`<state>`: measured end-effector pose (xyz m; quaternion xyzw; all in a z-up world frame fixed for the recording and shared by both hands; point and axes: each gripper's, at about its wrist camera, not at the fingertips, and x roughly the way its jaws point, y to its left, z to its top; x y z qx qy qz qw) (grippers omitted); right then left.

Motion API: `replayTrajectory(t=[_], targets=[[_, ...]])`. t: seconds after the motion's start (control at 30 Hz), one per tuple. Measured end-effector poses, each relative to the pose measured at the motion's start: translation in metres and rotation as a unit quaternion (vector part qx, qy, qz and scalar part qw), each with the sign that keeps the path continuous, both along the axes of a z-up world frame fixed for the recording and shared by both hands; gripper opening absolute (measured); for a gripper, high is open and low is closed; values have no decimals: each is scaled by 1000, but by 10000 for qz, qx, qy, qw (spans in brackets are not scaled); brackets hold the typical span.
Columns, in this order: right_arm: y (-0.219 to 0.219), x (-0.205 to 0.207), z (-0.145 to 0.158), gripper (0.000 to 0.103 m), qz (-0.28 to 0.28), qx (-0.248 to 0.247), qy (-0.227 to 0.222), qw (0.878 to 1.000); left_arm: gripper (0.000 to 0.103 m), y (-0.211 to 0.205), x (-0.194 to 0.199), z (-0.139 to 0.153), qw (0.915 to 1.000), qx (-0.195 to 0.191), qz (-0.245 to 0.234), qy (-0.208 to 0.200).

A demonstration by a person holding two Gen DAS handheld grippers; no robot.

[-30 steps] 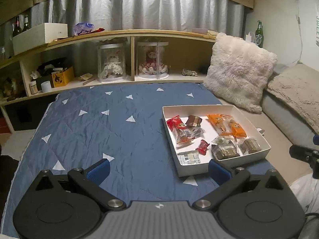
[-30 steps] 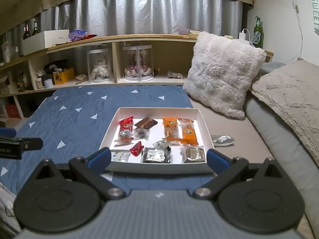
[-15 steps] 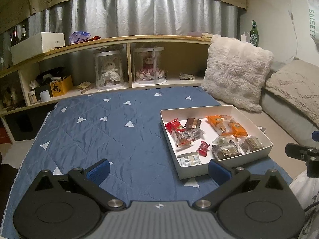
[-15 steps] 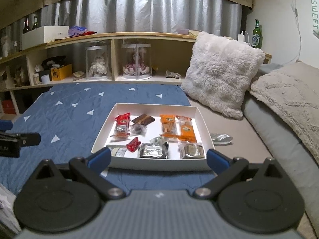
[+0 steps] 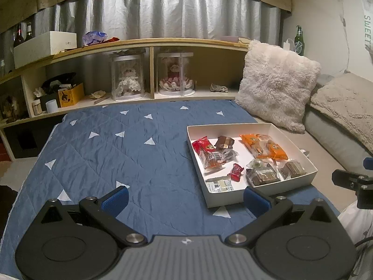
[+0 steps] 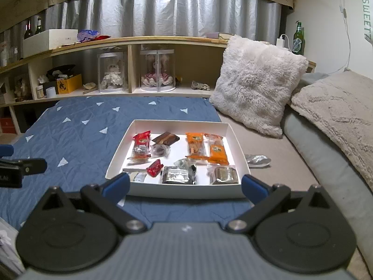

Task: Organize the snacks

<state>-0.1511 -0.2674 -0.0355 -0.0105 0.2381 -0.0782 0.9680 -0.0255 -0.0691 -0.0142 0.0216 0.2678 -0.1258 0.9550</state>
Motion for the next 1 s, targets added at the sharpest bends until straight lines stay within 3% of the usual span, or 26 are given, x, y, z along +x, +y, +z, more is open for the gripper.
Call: replayTrajectory(t=[1.0], targets=[[1,0,-3,103,-19,59,50,10000,103,1,-1,0,10000,-20,16,13]])
